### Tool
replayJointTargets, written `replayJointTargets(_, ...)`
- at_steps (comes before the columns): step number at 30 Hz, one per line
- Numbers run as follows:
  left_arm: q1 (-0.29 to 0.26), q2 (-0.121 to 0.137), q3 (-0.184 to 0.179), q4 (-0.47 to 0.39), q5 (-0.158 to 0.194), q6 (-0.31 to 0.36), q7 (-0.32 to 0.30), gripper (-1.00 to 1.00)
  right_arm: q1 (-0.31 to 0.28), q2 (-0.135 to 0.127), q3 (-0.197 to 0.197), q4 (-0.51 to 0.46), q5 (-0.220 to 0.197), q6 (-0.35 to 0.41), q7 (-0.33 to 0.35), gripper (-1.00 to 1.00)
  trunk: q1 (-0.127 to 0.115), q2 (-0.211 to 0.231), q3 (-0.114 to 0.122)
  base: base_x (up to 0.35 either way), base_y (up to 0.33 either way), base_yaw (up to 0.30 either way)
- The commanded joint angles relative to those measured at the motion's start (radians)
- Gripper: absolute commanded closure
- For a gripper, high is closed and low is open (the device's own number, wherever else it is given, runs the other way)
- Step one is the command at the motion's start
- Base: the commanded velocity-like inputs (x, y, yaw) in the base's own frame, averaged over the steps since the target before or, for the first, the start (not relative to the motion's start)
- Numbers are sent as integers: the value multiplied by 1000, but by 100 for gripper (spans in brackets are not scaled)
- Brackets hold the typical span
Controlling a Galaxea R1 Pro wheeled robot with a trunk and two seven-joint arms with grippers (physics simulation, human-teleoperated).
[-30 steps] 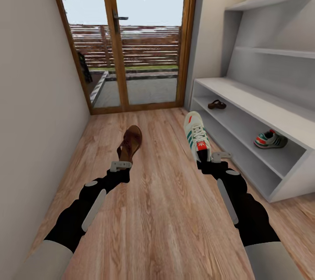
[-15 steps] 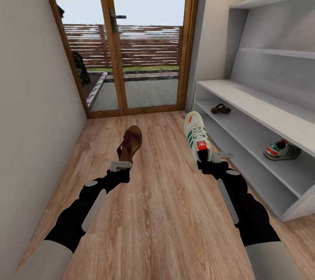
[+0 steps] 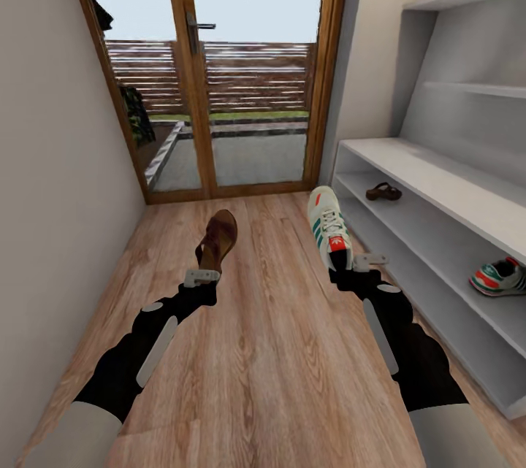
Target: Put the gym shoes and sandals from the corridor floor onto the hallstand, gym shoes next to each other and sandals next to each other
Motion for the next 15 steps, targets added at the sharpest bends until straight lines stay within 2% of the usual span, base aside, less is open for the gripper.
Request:
replayJointTargets(1, -1, 0, -1, -1, 1, 5, -3, 100, -1, -1, 3, -1, -9, 4, -11, 100, 0, 0, -1, 344, 0, 252)
replayJointTargets(7, -1, 0, -1, -1, 1, 5, -3, 100, -1, -1, 3, -2, -9, 4, -11, 100, 0, 0, -1, 344, 0, 201)
replayJointTargets(15, -1, 0, -1, -1, 1, 5, -3, 100, -1, -1, 3, -2, -9, 4, -11, 100, 0, 0, -1, 344, 0, 17)
